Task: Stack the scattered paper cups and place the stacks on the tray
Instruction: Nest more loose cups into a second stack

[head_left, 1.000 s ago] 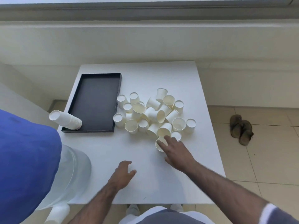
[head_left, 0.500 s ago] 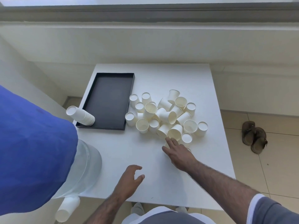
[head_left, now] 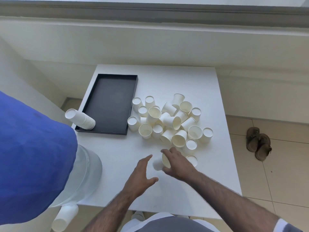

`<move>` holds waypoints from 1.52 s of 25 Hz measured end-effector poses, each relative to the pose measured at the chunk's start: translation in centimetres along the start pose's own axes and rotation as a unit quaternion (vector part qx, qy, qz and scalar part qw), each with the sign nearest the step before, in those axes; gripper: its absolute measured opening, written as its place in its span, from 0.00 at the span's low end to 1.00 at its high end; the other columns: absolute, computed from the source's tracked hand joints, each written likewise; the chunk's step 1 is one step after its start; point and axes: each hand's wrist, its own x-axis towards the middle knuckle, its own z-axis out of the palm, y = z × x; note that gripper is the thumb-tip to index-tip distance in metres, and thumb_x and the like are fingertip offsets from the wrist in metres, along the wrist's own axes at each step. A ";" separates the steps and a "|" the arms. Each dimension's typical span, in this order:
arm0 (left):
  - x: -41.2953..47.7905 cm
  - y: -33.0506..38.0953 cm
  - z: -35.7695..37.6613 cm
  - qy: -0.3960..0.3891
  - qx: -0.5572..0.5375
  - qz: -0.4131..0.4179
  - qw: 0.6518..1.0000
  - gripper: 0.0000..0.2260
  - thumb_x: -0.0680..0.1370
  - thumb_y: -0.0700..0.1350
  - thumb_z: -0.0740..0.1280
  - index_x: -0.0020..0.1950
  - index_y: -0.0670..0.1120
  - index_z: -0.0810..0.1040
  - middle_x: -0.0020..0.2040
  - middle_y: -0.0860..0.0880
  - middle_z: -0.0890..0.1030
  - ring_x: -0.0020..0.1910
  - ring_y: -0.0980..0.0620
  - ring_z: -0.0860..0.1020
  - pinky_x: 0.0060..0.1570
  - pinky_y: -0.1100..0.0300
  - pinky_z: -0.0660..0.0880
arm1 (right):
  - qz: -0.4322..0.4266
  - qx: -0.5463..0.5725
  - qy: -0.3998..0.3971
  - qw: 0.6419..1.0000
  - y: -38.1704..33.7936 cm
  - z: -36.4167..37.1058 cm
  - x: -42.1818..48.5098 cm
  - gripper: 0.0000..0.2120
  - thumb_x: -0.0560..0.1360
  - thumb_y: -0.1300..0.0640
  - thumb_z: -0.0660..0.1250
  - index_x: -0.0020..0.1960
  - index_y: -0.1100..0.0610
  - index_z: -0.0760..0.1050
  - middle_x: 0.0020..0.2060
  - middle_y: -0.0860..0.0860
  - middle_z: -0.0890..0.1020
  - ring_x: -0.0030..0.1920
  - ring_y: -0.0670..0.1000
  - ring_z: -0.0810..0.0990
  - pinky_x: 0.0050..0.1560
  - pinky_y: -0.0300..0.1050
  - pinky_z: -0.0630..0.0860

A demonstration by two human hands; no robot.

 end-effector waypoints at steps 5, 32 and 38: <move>0.3 2.3 -0.7 0.041 -0.006 0.059 0.997 0.37 0.69 0.60 0.76 0.75 0.67 0.64 0.72 0.68 0.71 0.69 0.65 0.72 0.63 0.55 0.78 | -0.043 0.139 -0.039 0.989 -3.4 -1.5 -1.3 0.35 0.72 0.41 0.69 0.76 0.41 0.61 0.62 0.46 0.74 0.62 0.47 0.74 0.61 0.46 0.75; -0.7 0.9 -5.4 0.121 -0.126 -0.004 0.985 0.29 0.66 0.60 0.78 0.62 0.66 0.70 0.55 0.65 0.80 0.54 0.63 0.78 0.46 0.66 0.73 | 0.040 0.232 0.134 0.962 1.0 -10.4 6.9 0.28 0.75 0.50 0.72 0.72 0.42 0.69 0.66 0.49 0.72 0.63 0.47 0.74 0.57 0.43 0.69; 0.7 2.2 -5.4 0.102 -0.135 0.014 0.985 0.28 0.66 0.56 0.78 0.62 0.67 0.70 0.55 0.65 0.80 0.51 0.63 0.79 0.42 0.64 0.76 | -0.027 0.377 0.070 0.923 -5.2 -9.8 1.8 0.27 0.73 0.49 0.74 0.69 0.35 0.70 0.57 0.47 0.77 0.55 0.47 0.80 0.55 0.45 0.81</move>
